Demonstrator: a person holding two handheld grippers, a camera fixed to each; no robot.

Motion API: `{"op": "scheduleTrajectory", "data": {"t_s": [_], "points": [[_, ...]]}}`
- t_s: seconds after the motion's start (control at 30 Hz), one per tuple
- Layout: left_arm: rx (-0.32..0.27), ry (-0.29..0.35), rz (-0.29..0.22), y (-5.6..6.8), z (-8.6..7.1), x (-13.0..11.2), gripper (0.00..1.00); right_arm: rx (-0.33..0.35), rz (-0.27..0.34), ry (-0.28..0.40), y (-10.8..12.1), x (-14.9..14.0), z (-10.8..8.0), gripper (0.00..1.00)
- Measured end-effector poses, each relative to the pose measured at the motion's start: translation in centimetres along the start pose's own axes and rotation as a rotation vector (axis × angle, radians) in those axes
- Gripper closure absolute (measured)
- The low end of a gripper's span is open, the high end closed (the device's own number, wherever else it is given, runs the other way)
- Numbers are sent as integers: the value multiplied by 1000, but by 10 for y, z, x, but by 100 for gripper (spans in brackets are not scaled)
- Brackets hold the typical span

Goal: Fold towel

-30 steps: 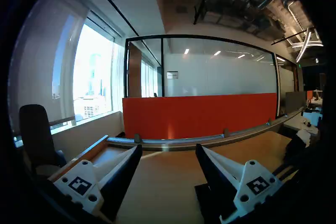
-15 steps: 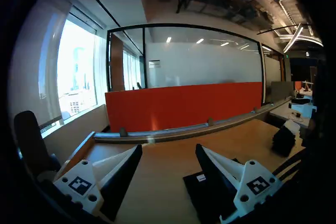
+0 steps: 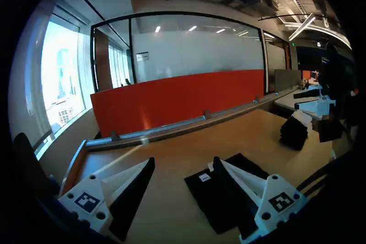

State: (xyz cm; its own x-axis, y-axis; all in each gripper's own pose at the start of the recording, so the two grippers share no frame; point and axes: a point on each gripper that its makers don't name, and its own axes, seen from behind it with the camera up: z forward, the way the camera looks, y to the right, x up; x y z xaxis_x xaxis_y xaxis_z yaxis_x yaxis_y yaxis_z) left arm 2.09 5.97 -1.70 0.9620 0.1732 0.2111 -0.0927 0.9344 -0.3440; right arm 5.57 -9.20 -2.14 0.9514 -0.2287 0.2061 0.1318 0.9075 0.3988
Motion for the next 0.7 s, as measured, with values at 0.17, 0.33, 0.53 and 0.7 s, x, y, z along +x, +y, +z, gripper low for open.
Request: {"op": "scheduleTrajectory", "data": {"t_s": [0.17, 0.33, 0.53, 0.7], "points": [[-53, -45, 24, 15, 1, -16, 6, 51, -32, -67, -13, -17, 2, 1], [-101, -80, 33, 28, 2, -29, 6, 93, -53, -102, -24, -28, 3, 0], [-134, -124, 39, 39, 4, -51, 6, 114, -65, -139, -32, -47, 6, 0], [-158, -172, 44, 50, 6, -80, 6, 125, -56, -173, -37, -72, 8, 0]]}}
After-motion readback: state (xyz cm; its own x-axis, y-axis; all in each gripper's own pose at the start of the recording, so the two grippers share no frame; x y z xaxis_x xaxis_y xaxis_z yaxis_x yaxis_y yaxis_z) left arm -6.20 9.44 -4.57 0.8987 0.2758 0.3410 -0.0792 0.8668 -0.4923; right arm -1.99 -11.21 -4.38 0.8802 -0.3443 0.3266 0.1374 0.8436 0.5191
